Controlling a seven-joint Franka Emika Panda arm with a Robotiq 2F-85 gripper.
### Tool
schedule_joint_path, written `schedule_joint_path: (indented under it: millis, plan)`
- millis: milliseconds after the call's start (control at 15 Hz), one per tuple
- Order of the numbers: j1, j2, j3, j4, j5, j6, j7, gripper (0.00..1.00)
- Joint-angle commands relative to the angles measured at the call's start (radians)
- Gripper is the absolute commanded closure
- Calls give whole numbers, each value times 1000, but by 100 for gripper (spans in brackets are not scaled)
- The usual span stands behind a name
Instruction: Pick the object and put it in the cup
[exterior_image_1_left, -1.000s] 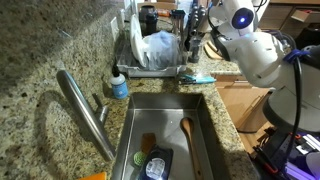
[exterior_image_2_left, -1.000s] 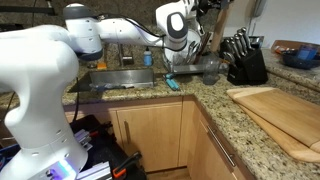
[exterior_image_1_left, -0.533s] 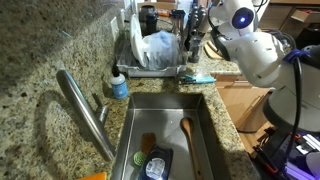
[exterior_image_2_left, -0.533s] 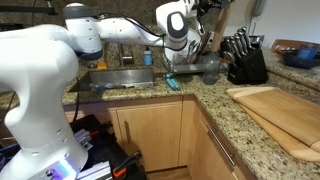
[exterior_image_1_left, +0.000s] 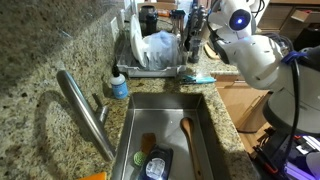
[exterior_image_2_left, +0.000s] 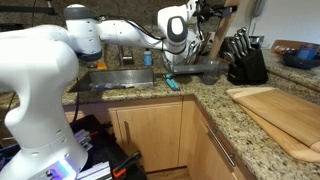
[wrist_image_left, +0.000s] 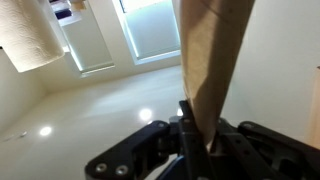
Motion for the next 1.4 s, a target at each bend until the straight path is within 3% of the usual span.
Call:
schedule_joint_path:
  millis: [0,333,467,533,867,1133,1200,1267,1333]
  plan:
    - [0,0,0,0,0,0,0,100]
    - [-2,-1,75,-8,-3,119,-13,100]
    - [1,-6,112,2,49,153,-55,100]
    - [4,1,83,2,9,102,0,100]
    - [6,1,104,3,25,106,-14,100]
    - [-14,-5,111,12,72,95,-127,100]
    - [-17,-5,112,10,87,92,-137,98]
    - [-14,1,104,-3,80,80,-101,73]
    - [-16,1,95,1,90,66,-101,72]
